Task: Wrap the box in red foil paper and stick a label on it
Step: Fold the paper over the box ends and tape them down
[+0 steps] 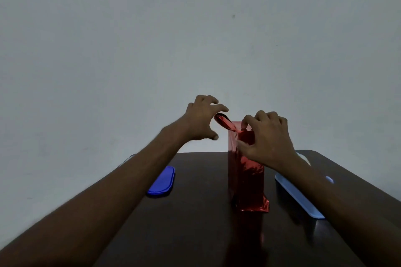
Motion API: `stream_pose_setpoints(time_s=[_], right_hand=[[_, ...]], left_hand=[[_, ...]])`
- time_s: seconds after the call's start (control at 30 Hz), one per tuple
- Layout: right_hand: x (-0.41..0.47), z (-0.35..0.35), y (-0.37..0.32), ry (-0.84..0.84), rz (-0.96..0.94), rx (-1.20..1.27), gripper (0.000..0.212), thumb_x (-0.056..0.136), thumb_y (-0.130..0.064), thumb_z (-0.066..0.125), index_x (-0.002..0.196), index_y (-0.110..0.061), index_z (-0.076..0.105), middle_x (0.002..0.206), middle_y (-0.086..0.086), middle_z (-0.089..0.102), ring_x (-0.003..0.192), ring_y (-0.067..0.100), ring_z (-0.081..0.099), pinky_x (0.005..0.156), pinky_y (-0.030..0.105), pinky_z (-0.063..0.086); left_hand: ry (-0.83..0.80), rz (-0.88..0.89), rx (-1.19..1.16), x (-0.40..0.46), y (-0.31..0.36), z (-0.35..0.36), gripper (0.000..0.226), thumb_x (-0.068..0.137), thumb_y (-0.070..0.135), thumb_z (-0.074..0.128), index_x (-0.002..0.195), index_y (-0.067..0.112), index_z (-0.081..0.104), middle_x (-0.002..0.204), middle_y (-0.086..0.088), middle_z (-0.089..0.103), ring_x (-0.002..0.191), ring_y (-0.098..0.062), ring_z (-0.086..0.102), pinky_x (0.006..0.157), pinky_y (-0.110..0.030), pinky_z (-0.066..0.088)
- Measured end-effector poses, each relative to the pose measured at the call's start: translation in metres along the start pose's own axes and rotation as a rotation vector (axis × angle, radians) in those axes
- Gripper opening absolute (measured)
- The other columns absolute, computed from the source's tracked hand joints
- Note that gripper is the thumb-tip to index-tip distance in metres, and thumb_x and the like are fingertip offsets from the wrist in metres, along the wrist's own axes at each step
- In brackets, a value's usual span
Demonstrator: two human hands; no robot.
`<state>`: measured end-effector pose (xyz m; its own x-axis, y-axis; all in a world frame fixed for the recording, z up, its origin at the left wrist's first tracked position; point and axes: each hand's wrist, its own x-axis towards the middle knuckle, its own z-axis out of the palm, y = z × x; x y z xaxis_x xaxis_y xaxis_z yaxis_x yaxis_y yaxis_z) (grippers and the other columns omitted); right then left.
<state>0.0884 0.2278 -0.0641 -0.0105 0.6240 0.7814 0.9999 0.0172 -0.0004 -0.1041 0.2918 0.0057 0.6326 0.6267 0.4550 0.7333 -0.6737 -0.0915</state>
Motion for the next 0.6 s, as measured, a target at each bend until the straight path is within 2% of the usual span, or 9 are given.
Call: stream_pose_setpoints(time_s=[0.07, 0.1, 0.2, 0.23, 0.3, 0.37, 0.43, 0.53, 0.6], right_hand=[[0.001, -0.003, 0.003, -0.018, -0.016, 0.053, 0.046, 0.069, -0.053, 0.055, 0.104, -0.024, 0.062, 0.096, -0.003, 0.059, 0.106, 0.026, 0.051, 0.095, 0.043, 0.037], [0.001, -0.004, 0.005, -0.028, -0.019, 0.100, 0.044, 0.069, -0.050, 0.055, 0.105, -0.025, 0.062, 0.098, -0.004, 0.060, 0.110, 0.026, 0.049, 0.097, 0.043, 0.035], [0.000, -0.004, 0.018, -0.049, -0.008, 0.241, 0.042, 0.067, -0.040, 0.056, 0.107, -0.026, 0.063, 0.101, -0.008, 0.064, 0.116, 0.026, 0.047, 0.098, 0.044, 0.034], [0.000, -0.003, 0.024, -0.059, 0.006, 0.290, 0.043, 0.067, -0.037, 0.057, 0.108, -0.026, 0.064, 0.101, -0.009, 0.066, 0.115, 0.026, 0.048, 0.097, 0.044, 0.037], [0.002, -0.001, 0.034, -0.078, 0.011, 0.392, 0.040, 0.070, -0.029, 0.060, 0.109, -0.027, 0.066, 0.102, -0.011, 0.068, 0.111, 0.022, 0.054, 0.095, 0.042, 0.043], [0.005, 0.001, 0.042, -0.094, 0.013, 0.496, 0.033, 0.075, -0.016, 0.067, 0.106, -0.027, 0.067, 0.101, -0.013, 0.070, 0.102, 0.011, 0.061, 0.090, 0.023, 0.046], [0.005, 0.001, 0.045, -0.100, 0.039, 0.586, 0.030, 0.078, -0.004, 0.068, 0.102, -0.023, 0.069, 0.100, -0.012, 0.071, 0.095, -0.002, 0.059, 0.080, 0.000, 0.036], [0.000, 0.005, 0.045, -0.073, 0.079, 0.673, 0.026, 0.082, -0.002, 0.065, 0.097, -0.022, 0.070, 0.099, -0.014, 0.070, 0.098, -0.013, 0.053, 0.077, -0.003, 0.033], [-0.001, 0.008, 0.045, -0.050, 0.097, 0.710, 0.020, 0.085, -0.007, 0.066, 0.092, -0.026, 0.069, 0.096, -0.014, 0.070, 0.098, -0.008, 0.055, 0.079, 0.003, 0.037]], left_hand=[[0.060, 0.088, 0.056, 0.000, -0.002, 0.009, 0.073, 0.073, 0.033, 0.084, 0.138, 0.031, 0.051, 0.151, 0.001, 0.035, 0.143, -0.021, 0.019, 0.109, -0.043, 0.026], [0.126, 0.141, 0.049, 0.002, -0.002, 0.013, 0.062, 0.074, 0.033, 0.083, 0.132, 0.032, 0.058, 0.147, 0.003, 0.043, 0.140, -0.020, 0.026, 0.107, -0.042, 0.029], [0.300, 0.203, -0.161, 0.010, 0.001, 0.009, 0.020, 0.081, 0.023, 0.077, 0.100, 0.029, 0.076, 0.104, 0.012, 0.071, 0.106, -0.009, 0.057, 0.091, -0.031, 0.045], [0.300, 0.179, -0.286, 0.013, 0.004, 0.003, 0.013, 0.081, 0.020, 0.076, 0.092, 0.027, 0.078, 0.091, 0.013, 0.073, 0.095, -0.004, 0.061, 0.086, -0.025, 0.046], [0.251, 0.147, -0.455, 0.018, 0.010, -0.011, 0.007, 0.081, 0.019, 0.077, 0.085, 0.023, 0.079, 0.081, 0.013, 0.075, 0.086, 0.002, 0.064, 0.080, -0.014, 0.046], [0.214, 0.145, -0.507, 0.025, 0.013, -0.025, 0.005, 0.081, 0.021, 0.078, 0.085, 0.021, 0.079, 0.080, 0.012, 0.075, 0.082, 0.004, 0.066, 0.074, -0.010, 0.046], [0.155, 0.128, -0.552, 0.029, 0.013, -0.035, 0.013, 0.082, 0.028, 0.078, 0.093, 0.022, 0.077, 0.086, 0.011, 0.075, 0.086, 0.004, 0.067, 0.079, -0.013, 0.049], [-0.038, 0.112, -0.528, 0.034, 0.016, -0.033, 0.040, 0.075, 0.045, 0.080, 0.112, 0.032, 0.070, 0.101, 0.010, 0.073, 0.098, 0.001, 0.066, 0.086, -0.019, 0.051], [-0.031, 0.146, -0.486, 0.036, 0.024, -0.022, 0.032, 0.075, 0.039, 0.082, 0.105, 0.030, 0.074, 0.096, 0.010, 0.074, 0.093, 0.000, 0.068, 0.081, -0.016, 0.053]])
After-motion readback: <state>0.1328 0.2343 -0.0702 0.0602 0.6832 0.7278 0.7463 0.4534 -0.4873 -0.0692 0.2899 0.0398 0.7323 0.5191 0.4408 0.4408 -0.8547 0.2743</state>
